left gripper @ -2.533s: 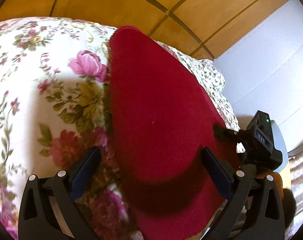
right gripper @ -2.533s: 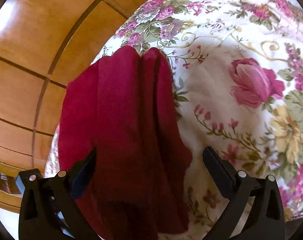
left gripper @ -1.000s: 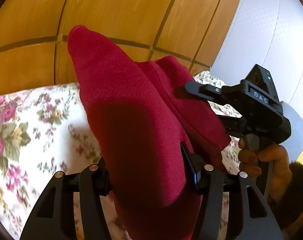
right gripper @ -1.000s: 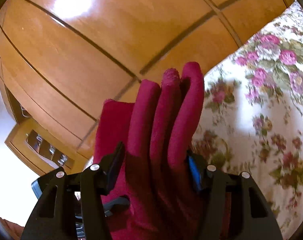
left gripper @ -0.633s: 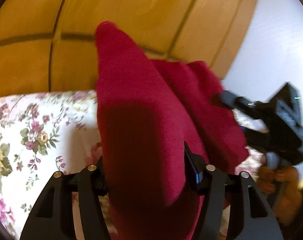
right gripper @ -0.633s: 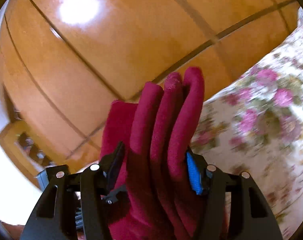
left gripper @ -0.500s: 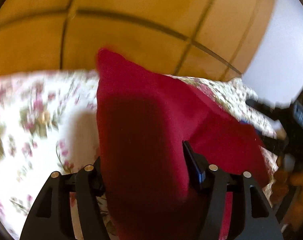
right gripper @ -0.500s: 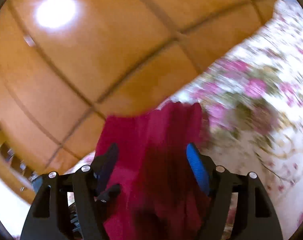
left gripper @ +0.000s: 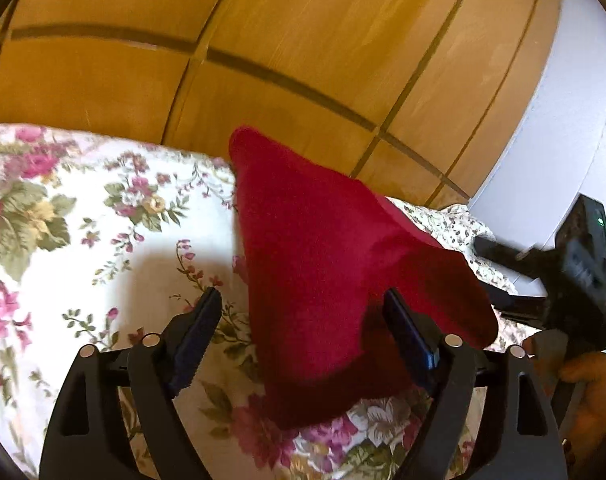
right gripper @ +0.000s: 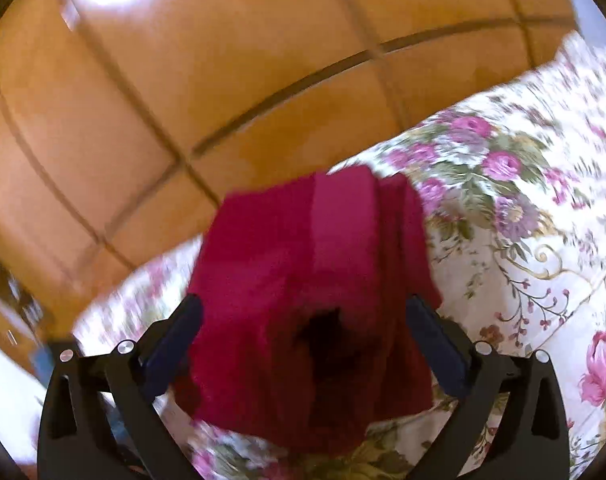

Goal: Fold small clothes

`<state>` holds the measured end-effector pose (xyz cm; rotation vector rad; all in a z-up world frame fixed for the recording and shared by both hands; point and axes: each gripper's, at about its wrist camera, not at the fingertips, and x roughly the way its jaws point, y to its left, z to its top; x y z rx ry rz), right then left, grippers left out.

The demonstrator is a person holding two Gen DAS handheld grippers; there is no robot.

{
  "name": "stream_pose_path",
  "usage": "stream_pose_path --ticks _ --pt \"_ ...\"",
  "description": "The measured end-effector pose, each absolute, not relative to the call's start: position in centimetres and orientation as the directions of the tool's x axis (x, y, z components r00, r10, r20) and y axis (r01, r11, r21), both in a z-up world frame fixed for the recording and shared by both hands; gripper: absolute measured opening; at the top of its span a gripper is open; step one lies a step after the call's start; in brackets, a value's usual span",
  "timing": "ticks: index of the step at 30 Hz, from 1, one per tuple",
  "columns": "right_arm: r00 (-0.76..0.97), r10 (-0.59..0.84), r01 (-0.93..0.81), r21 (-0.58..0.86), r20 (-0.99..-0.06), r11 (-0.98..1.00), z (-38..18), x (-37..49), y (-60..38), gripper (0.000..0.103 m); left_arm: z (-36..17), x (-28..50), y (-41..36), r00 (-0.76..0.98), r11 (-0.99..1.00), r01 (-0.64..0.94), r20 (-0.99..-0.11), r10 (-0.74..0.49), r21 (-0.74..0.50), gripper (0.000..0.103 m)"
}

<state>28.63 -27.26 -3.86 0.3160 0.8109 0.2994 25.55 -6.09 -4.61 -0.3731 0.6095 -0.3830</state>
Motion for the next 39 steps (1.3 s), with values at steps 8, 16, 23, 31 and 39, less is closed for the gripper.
stream_pose_path --ticks 8,16,23,31,39 --pt "0.55 0.244 0.122 0.366 -0.799 0.923 -10.5 30.2 -32.0 0.101 -6.9 28.1 -7.7 0.636 0.893 0.2 -0.64 -0.431 -0.402 0.099" --pt "0.59 0.198 0.069 0.293 -0.783 0.953 -7.9 27.9 -30.6 0.101 -6.1 25.6 -7.5 0.68 0.927 0.183 -0.639 -0.361 -0.329 0.099" --pt "0.595 0.241 0.125 0.385 -0.767 0.914 -5.8 25.0 -32.2 0.101 -4.6 22.5 -9.8 0.724 0.967 0.201 -0.641 -0.256 -0.159 0.099" --pt "0.631 0.186 0.039 0.27 -0.753 0.962 -3.2 21.2 -29.4 0.101 -4.6 19.9 -10.0 0.694 0.989 0.125 -0.705 -0.146 -0.082 0.099" --pt "0.687 0.16 -0.008 0.212 -0.708 0.977 -1.1 18.0 -27.9 0.101 -2.3 16.7 -8.9 0.765 0.999 0.033 -0.644 -0.025 0.0 0.099"
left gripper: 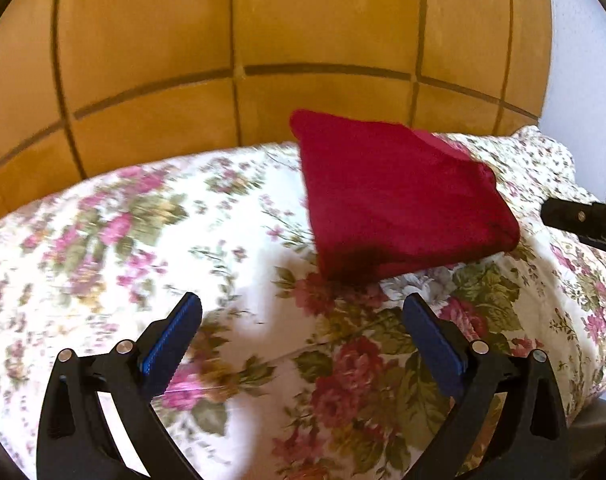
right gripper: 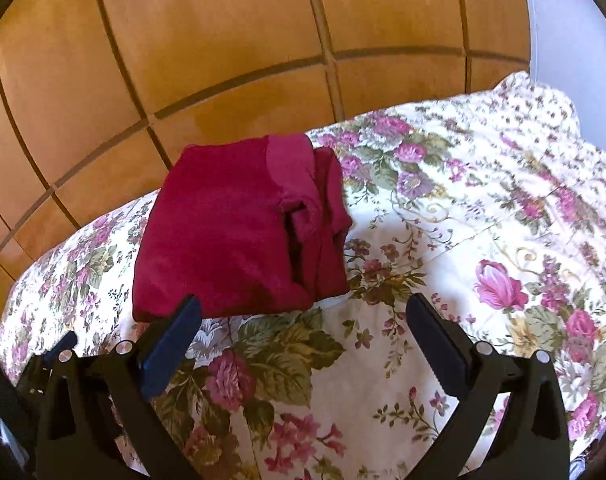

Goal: Fold small clothes

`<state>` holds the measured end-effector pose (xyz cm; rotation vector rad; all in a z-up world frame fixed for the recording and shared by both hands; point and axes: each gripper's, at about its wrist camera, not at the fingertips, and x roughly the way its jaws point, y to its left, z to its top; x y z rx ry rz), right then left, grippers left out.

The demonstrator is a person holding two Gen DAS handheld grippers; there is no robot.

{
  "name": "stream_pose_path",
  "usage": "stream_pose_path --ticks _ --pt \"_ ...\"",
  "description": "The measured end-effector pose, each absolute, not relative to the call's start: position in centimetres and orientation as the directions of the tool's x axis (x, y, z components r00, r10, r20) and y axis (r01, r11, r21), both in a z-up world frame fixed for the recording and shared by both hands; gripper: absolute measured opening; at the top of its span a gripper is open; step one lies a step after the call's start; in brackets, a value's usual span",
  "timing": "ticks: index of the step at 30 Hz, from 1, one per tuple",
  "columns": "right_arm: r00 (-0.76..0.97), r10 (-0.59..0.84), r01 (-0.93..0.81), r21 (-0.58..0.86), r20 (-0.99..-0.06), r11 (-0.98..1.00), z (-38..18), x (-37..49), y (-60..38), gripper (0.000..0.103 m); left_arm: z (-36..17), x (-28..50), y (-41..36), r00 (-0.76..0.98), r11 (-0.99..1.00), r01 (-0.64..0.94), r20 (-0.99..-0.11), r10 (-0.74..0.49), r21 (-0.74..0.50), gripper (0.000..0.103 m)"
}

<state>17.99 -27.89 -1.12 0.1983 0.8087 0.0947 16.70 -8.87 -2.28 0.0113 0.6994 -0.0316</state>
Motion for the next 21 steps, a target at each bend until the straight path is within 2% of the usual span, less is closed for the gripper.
stream_pose_path --ticks 9,21 --pt "0.711 0.083 0.011 0.13 -0.698 0.991 -0.6 14.8 -25.6 0.101 -0.1 14.9 -7.6 0.793 1.0 -0.025 -0.609 0.02 0.001 0.099" --pt "0.745 0.07 -0.012 0.091 -0.664 0.996 0.1 13.6 -24.9 0.101 1.2 14.3 -7.0 0.807 0.999 -0.04 -0.591 0.025 -0.012 0.099"
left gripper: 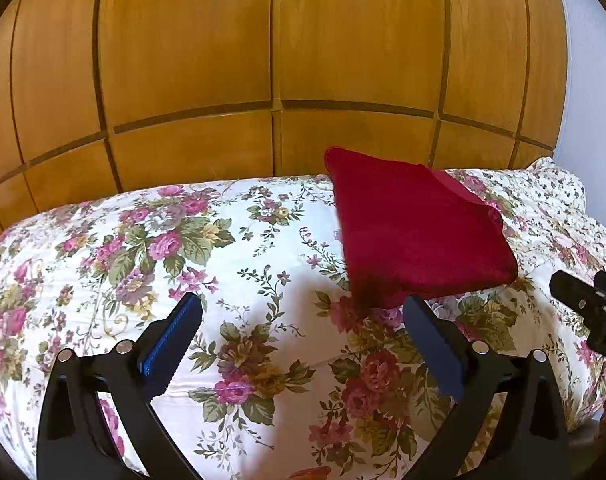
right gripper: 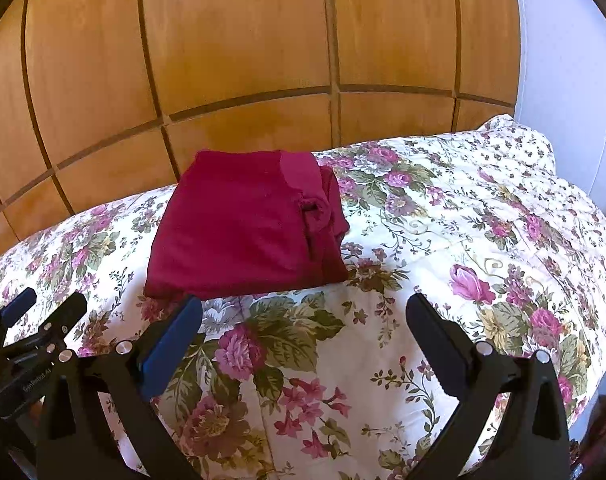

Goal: Fold small clothes

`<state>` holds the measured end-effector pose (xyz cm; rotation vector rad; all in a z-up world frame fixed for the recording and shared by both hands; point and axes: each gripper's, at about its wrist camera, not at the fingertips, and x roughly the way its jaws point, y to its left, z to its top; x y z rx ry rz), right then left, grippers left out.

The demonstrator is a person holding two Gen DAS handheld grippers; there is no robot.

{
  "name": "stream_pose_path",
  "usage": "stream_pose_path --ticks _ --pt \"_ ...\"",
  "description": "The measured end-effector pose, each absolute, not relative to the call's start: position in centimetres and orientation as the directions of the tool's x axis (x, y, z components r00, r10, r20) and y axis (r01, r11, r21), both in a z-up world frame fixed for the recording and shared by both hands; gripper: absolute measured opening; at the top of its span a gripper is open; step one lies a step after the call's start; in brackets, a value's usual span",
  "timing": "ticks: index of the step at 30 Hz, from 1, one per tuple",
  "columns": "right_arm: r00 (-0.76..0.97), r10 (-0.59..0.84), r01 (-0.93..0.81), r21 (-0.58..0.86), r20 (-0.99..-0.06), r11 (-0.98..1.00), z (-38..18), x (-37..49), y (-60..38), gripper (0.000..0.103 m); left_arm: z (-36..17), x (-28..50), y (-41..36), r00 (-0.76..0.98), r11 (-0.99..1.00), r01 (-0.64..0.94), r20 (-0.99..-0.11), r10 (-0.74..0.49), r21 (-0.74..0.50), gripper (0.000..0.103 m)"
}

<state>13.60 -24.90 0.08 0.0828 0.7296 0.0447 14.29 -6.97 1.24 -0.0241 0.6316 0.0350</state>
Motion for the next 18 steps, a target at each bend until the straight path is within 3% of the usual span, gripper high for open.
stream_pose_path --ticks 18 --pt "0.737 0.064 -0.02 0.074 -0.673 0.997 -0.21 13.71 -24.65 0.101 1.27 14.35 -7.16 0.806 0.999 -0.038 -0.591 0.027 -0.006 0.099"
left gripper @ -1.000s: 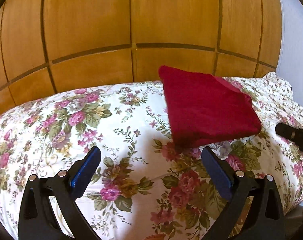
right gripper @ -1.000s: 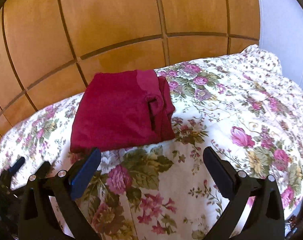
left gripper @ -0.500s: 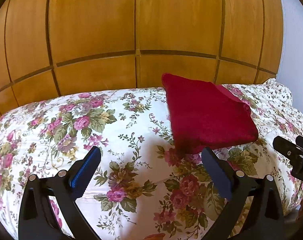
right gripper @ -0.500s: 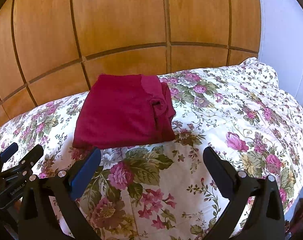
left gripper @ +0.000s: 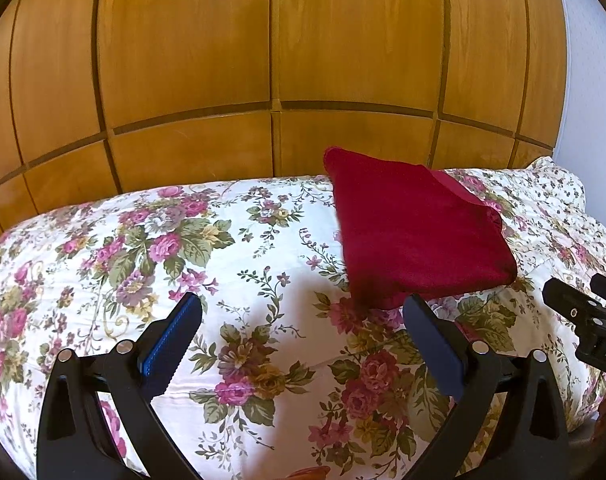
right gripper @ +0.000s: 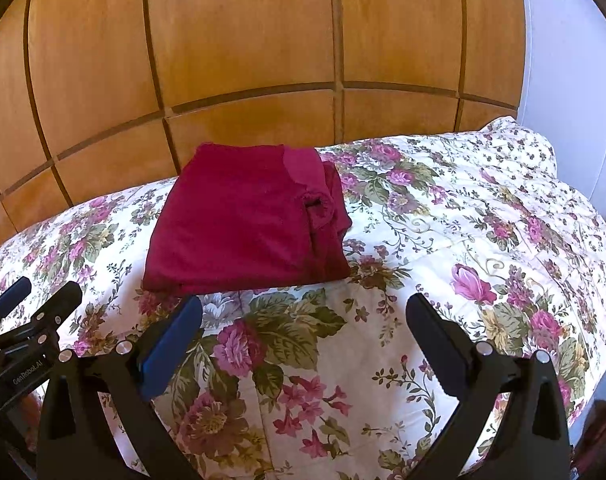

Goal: Fold small clothes

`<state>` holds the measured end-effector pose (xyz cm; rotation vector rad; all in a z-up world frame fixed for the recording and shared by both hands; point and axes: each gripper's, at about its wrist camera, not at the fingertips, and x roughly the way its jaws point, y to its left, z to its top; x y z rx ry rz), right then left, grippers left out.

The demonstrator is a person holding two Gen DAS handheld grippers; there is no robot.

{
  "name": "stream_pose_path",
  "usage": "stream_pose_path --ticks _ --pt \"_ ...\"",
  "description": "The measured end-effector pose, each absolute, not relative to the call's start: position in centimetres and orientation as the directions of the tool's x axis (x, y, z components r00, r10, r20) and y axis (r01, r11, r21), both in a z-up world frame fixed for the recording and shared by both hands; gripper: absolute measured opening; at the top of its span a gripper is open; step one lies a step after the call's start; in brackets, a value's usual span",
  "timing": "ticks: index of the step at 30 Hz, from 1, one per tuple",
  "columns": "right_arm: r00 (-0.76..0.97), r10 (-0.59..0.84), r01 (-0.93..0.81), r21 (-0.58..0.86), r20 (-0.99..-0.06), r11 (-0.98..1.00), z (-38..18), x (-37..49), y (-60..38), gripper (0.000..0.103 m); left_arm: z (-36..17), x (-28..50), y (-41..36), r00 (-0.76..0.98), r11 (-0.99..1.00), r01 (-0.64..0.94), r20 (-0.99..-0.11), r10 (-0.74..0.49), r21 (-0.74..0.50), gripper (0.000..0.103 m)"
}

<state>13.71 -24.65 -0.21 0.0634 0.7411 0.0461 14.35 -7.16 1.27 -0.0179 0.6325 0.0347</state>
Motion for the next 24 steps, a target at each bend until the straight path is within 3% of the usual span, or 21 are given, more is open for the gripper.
stream_pose_path --ticks 24 --pt "0.719 0.076 -0.011 0.098 -0.691 0.995 -0.65 13.97 -24.8 0.101 1.21 14.54 -7.13 0.801 1.0 -0.027 -0.598 0.02 -0.002 0.099"
